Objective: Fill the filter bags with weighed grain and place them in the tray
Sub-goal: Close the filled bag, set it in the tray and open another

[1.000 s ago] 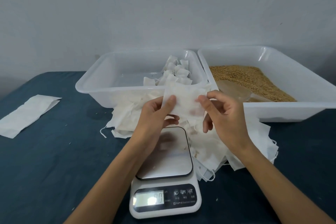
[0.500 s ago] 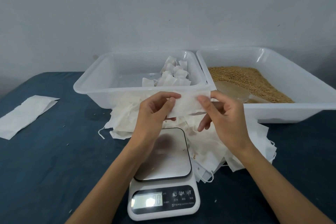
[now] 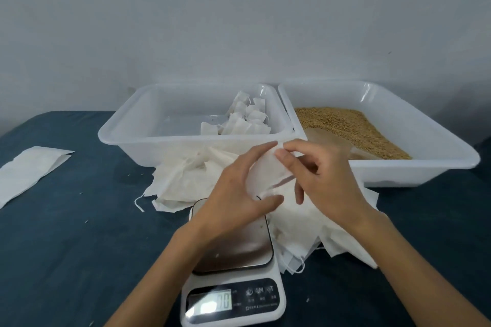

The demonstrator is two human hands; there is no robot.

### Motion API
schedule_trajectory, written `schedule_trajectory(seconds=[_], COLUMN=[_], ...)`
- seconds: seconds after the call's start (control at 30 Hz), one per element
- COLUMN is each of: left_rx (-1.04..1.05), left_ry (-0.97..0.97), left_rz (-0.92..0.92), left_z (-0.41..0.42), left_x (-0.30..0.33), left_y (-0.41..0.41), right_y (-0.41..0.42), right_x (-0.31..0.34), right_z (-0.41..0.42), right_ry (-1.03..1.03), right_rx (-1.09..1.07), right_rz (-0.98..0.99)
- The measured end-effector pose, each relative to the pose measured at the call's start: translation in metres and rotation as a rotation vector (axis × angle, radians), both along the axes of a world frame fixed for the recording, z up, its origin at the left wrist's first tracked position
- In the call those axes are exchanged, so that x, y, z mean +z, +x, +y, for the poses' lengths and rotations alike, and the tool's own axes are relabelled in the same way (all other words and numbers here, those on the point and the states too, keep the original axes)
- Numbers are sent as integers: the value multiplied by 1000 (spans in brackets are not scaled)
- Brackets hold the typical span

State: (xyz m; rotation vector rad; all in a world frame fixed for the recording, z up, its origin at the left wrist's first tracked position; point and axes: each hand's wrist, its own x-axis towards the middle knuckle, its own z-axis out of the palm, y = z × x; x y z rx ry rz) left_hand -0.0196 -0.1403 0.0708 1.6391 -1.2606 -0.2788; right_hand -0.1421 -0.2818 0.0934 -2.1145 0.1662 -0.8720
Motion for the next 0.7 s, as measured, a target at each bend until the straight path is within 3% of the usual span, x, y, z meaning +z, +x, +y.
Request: schedule_trajectory(seconds=[0.1, 0.17, 0.27, 0.33, 0.53, 0.7], left_rx=[14, 2, -43, -63, -103, -70], left_ry=[-63, -113, -157, -156, -139, -143], left_rz=[36, 168, 363, 415, 476, 479], left_z=[-2, 1, 9, 16, 30, 29], left_x=[1, 2, 4, 2, -9, -7], left_y=[-7, -8, -5, -1, 9, 7], right_y=[-1, -2, -6, -10, -29, -26], right_x=[15, 27, 40, 40, 15, 1], right_z=[12, 10, -24, -63, -167, -198], right_ry=[-8, 49, 60, 41, -177, -298], right_rx=[157, 156, -49, -214, -603, -520], right_rz=[98, 25, -98, -74, 246, 709])
